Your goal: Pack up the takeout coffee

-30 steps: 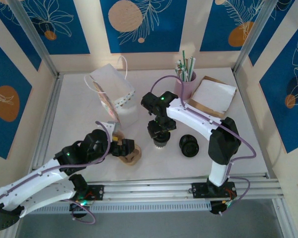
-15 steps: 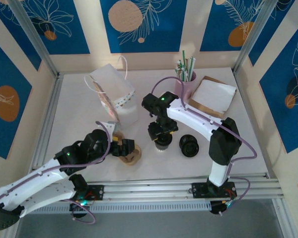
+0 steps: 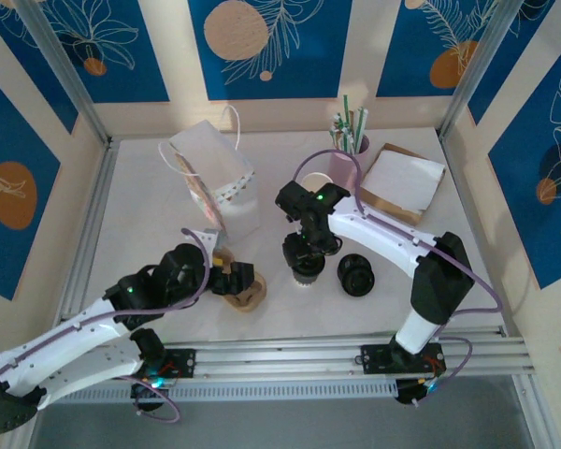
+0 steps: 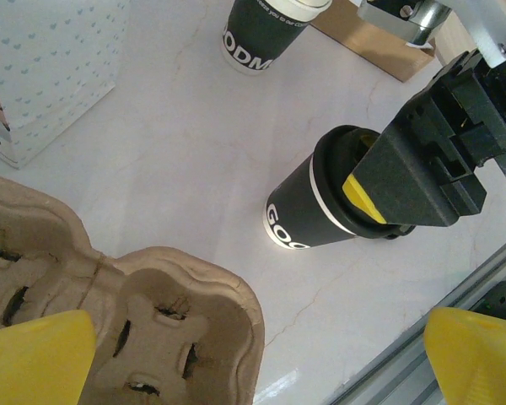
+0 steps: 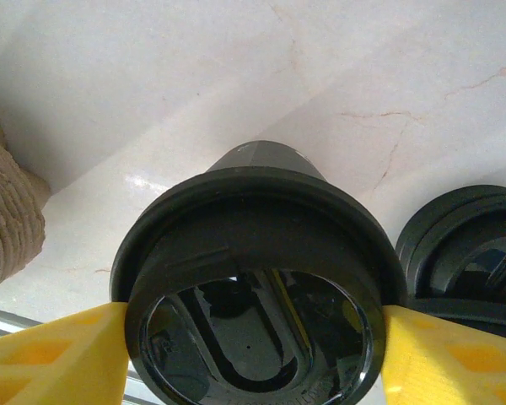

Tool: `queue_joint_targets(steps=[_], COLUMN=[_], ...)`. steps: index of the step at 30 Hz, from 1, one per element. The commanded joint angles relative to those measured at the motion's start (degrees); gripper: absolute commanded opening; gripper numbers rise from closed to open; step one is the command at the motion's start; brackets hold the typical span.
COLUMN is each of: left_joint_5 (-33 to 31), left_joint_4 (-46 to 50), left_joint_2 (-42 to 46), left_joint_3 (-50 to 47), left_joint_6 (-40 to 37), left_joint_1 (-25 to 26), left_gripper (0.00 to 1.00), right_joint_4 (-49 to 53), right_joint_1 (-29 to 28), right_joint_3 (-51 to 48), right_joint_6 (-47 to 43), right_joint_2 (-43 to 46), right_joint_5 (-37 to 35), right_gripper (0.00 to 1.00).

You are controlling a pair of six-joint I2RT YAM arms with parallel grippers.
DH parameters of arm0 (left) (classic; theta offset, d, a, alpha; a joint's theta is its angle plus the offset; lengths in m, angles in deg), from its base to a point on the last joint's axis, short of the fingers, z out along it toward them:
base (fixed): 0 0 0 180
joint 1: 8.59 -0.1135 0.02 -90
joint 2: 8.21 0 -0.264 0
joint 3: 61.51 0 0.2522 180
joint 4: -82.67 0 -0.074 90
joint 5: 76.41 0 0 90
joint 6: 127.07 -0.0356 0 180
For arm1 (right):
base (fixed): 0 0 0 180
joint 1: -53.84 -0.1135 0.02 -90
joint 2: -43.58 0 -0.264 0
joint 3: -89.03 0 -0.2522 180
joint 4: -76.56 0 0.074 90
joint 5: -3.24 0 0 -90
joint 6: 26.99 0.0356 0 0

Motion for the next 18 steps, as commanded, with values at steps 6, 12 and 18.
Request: queue_joint_targets(steps=[6, 12, 18], left_joint_5=[0.9, 1.0, 0.9], left_joint_4=[-1.3, -1.5, -1.4], left_joint_2=[0.2, 0.0, 0.2], left_joint_3=[-0.1, -0.1, -0.2], left_joint_6=[0.7, 0.8, 0.9], left_joint_1=[-0.8, -0.8, -0.8], left_gripper=[1.0, 1.0, 1.0], right_joint_4=[2.9, 3.2, 3.4], right_joint_1=[-0.7, -0.6, -0.7], right_joint_3=[1.4, 4.1, 3.8], right_joint_6=[1.9, 1.8, 2.1], right_joint_2=[0.7, 2.4, 3.9], right_joint_5=[0.7, 2.1, 1.5], right_gripper=[0.81, 0.84, 0.81])
